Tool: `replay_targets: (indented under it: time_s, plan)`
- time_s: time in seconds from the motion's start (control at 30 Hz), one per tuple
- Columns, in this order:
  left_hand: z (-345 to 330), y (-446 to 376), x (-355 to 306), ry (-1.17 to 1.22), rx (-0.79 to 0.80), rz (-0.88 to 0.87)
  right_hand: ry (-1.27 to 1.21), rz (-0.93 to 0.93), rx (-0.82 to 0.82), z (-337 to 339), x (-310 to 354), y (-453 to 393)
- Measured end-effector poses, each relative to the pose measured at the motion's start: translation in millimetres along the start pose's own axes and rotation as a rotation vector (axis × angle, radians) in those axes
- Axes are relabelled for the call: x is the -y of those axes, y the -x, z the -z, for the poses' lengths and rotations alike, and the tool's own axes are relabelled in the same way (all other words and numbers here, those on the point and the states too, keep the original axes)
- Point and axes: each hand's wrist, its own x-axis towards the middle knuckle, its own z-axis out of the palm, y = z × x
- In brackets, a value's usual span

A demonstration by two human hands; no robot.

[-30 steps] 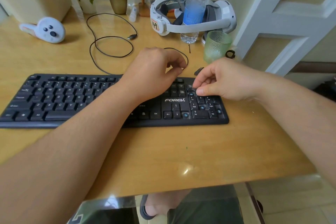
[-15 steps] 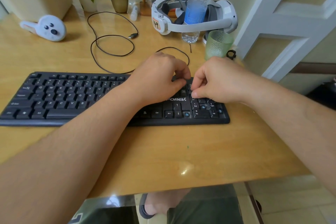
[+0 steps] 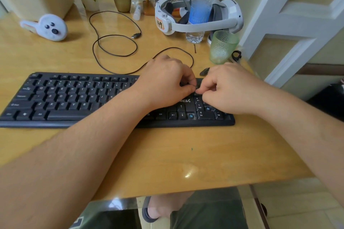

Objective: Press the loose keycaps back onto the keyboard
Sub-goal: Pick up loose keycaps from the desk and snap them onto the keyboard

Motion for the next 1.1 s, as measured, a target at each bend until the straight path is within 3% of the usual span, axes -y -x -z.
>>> replay_targets:
  time_s: [0.37, 0.5, 0.63, 0.83, 1.0, 1.1]
  plan:
    - [2, 0, -3, 0.033, 0.035, 0.093, 0.157, 0.07, 0.03, -6, 1, 7]
    - [3, 2, -7, 0.026, 0.111, 0.087, 0.133, 0.115, 0.008, -15, -3, 12]
    - [3, 2, -7, 0.016, 0.083, 0.098, 0.109, 0.13, 0.001, -14, -10, 13]
    - [8, -2, -5, 0.047, -0.034, 0.159, -0.104, 0.003, -0.266, -19, -27, 13]
    - [2, 1, -11, 0.01, -0.03, 0.14, -0.162, -0.095, -0.439, -22, -51, -5]
    - [-3, 2, -15, -0.037, -0.002, 0.115, -0.12, -0.148, -0.411, -19, -65, -25]
